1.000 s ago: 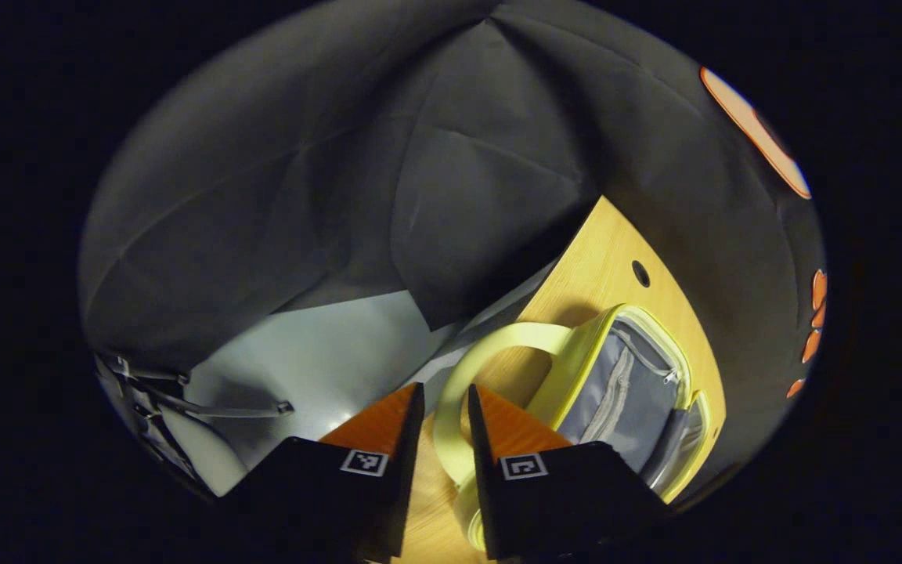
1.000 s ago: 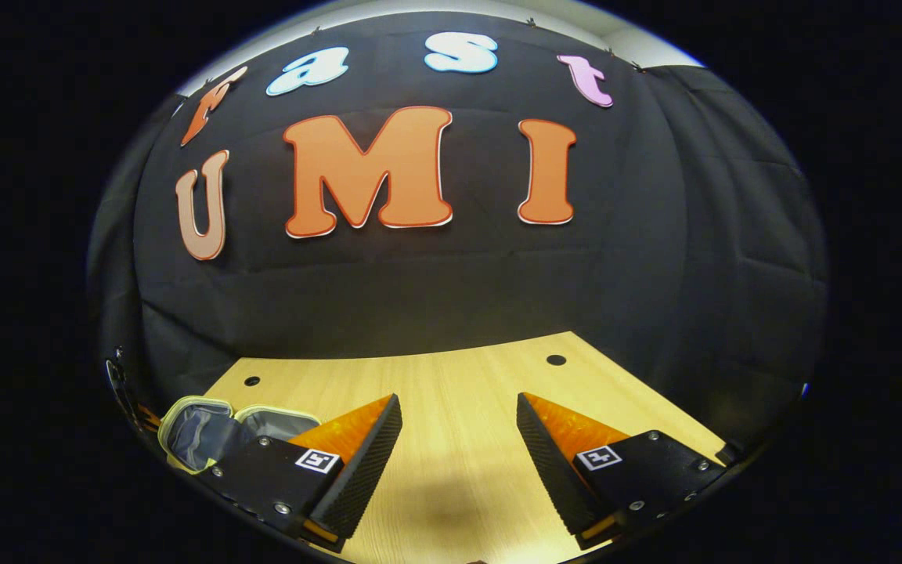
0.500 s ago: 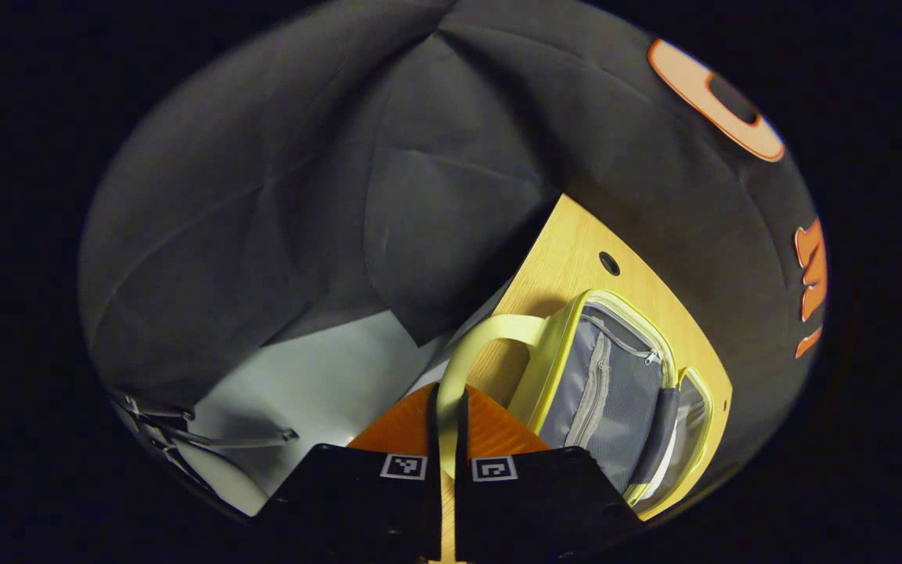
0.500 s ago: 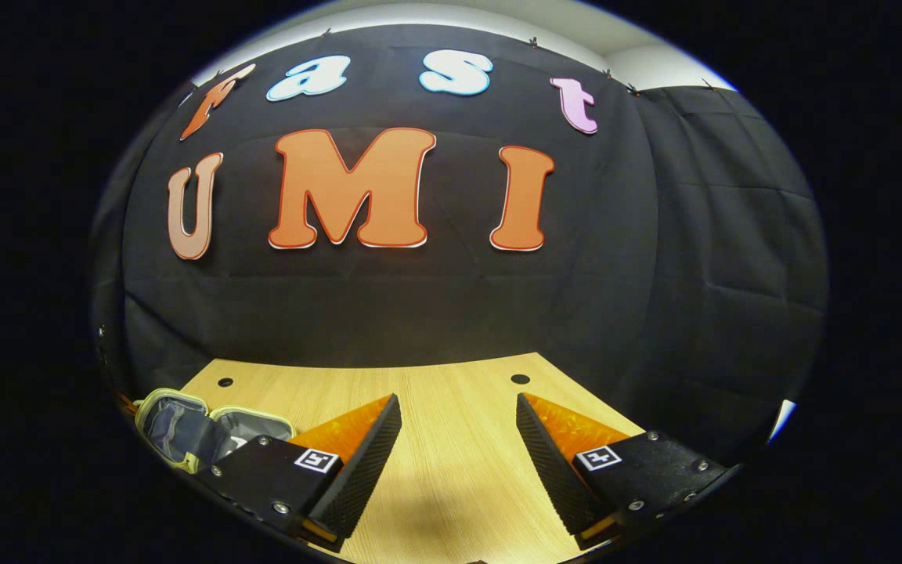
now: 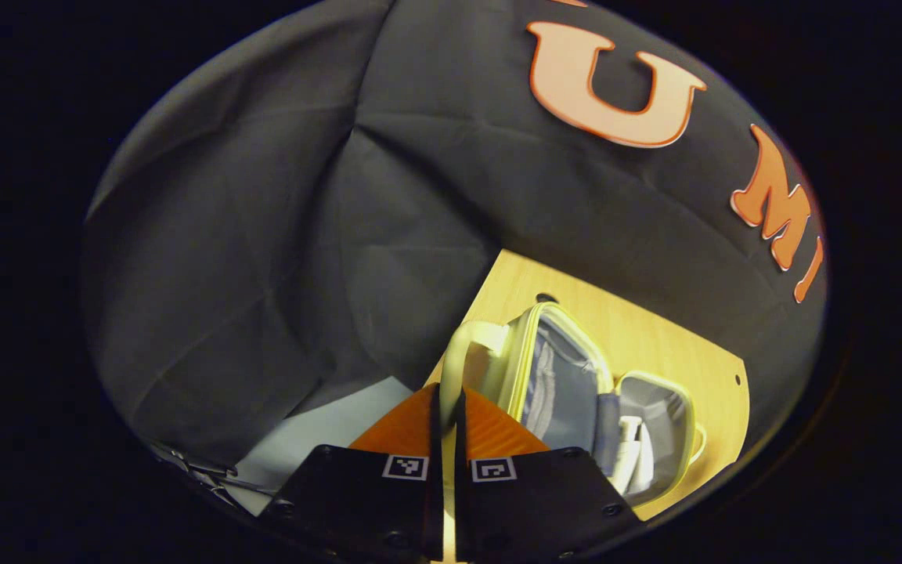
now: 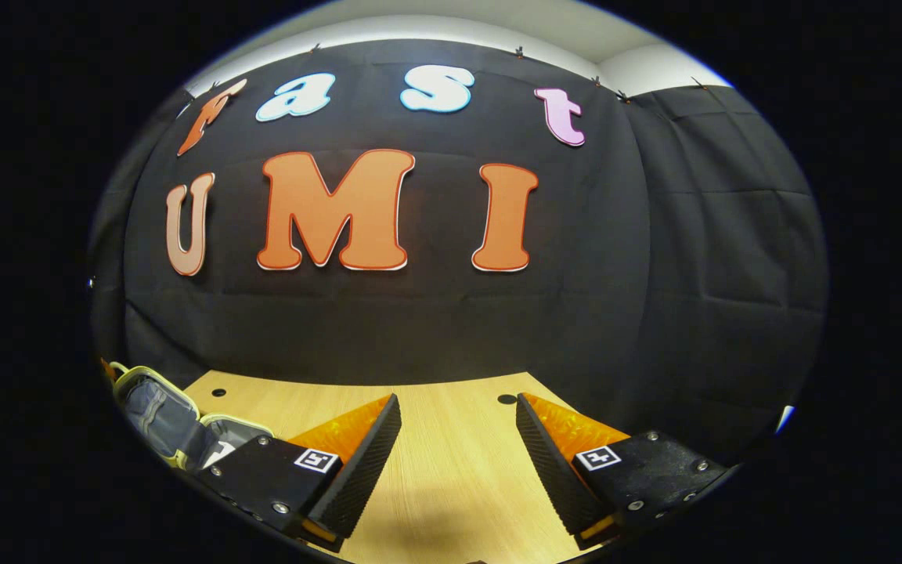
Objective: First open the suitcase, pack the skin care products into it, and then close the suitcase.
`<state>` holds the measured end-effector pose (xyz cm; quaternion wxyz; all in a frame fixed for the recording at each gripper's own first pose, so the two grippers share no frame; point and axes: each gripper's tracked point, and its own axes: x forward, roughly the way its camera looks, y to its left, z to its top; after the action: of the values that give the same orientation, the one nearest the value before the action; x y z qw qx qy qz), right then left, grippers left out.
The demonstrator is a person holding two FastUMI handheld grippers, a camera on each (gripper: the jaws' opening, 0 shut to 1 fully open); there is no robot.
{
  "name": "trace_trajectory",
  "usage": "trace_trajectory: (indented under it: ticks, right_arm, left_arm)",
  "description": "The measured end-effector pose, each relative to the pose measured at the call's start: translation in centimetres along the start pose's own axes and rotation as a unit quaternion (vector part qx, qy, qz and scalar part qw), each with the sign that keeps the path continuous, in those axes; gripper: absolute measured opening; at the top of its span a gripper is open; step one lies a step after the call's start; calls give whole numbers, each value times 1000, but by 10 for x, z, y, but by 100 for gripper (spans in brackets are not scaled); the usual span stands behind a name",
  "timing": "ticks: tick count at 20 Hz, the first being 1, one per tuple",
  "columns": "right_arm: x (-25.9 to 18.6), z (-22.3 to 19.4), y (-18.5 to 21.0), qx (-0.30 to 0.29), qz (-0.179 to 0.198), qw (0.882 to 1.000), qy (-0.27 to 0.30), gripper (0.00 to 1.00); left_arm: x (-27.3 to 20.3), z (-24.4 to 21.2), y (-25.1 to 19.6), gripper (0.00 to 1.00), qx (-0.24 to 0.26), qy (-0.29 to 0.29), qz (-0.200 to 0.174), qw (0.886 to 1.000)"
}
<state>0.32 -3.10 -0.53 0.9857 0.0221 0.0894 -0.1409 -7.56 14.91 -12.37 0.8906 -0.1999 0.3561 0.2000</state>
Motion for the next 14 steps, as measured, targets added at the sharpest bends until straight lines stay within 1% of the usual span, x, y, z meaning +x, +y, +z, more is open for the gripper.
trace_trajectory:
  ticks: [2, 5, 9, 12, 14]
  right_arm:
    - [2, 4, -12, 6, 5, 1000, -8, 95]
    - [4, 8, -31, 10, 9, 1000, -15, 94]
    - [-2, 16, -48, 24, 22, 999, -31, 94]
    - [-3, 15, -64, 24, 29, 999, -34, 94]
    - [-3, 12, -78, 26, 29, 999, -32, 94]
  left_arm:
    - [-25, 12, -21, 6, 14, -21, -8, 1000]
    - [-48, 23, -72, 6, 37, -48, -25, 998]
    - [-88, 32, -150, 6, 81, -72, -61, 992]
    - [-99, 28, -201, 6, 120, -79, -74, 987]
    - [-104, 23, -229, 6, 134, -80, -83, 984]
